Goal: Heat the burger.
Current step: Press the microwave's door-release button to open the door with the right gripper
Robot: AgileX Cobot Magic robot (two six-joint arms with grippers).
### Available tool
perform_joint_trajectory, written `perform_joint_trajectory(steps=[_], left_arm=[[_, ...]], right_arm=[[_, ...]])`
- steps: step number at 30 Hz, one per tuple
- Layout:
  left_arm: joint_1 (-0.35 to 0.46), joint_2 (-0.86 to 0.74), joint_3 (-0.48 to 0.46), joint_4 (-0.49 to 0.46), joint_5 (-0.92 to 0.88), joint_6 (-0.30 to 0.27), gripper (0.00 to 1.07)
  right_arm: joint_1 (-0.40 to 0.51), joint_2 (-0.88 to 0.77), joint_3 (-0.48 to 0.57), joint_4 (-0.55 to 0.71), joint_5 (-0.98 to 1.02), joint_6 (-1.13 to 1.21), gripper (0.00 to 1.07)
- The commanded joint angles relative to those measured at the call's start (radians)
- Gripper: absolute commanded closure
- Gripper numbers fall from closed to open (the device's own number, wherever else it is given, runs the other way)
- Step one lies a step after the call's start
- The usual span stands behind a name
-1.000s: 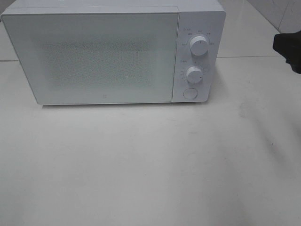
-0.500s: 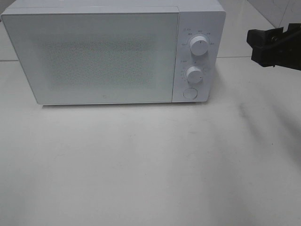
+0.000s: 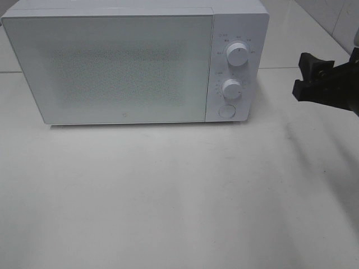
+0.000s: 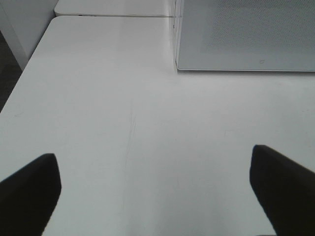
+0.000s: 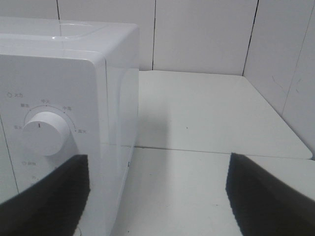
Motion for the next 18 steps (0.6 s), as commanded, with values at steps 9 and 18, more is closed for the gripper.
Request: perform_joint_trajectory(steps=[9, 18], left_arm=[[0.000, -0.019, 0.004, -0.007, -0.014, 0.001, 0.09], [0.000, -0.019, 0.004, -0.007, -0.014, 0.001, 0.09]], right_arm=[[0.194, 0.157, 0.001, 0.178, -0.196, -0.013, 0.32], [0.335, 0.267, -0.013, 0.321, -0.278, -0.013, 0.32]])
